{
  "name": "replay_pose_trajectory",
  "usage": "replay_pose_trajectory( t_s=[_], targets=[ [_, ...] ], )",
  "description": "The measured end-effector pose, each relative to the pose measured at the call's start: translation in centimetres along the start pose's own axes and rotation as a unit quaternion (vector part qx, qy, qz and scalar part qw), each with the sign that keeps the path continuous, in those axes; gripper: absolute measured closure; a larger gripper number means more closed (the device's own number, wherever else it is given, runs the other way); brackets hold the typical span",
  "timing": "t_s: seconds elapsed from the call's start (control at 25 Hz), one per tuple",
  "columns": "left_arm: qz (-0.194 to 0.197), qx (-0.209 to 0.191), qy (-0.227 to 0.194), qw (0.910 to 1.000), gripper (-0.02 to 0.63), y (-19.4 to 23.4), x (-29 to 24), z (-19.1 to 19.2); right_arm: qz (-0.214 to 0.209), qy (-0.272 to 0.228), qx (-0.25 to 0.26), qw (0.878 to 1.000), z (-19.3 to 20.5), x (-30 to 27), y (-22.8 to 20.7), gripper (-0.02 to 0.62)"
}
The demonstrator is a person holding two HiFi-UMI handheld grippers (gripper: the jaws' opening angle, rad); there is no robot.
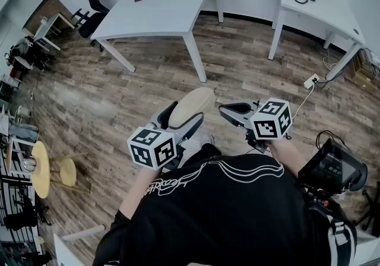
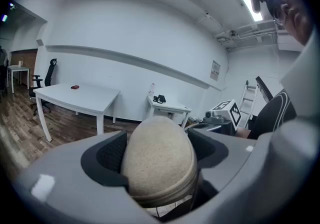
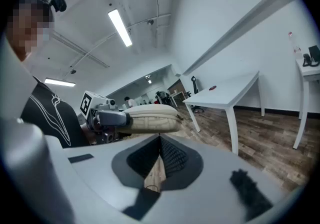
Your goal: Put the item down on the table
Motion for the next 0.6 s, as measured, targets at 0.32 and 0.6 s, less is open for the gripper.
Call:
replay_pose_trajectory(
  t_s=[0.32, 0.6],
  targets=[
    [0.009, 0.014, 0.000, 0.9999, 0.216, 5.9, -3.8, -0.8, 0.010, 0.009, -0.012, 1.000, -2.0, -3.7, -5.0, 0.591],
    [0.027, 0.036, 0.011, 0.9989, 0.216, 14.5, -10.8, -3.5, 0.032, 0.014, -0.043, 0.998, -6.7, -8.7, -13.2, 0.591]
  ],
)
Point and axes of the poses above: the fingertips, and each gripper's own axes: x backward along the fingers, y to its left, z out of its underside, the point moved 1 cm from there along x, backward along the fingers, and after that the axes turned 5 degrees about -x, right-handed, at the moved point
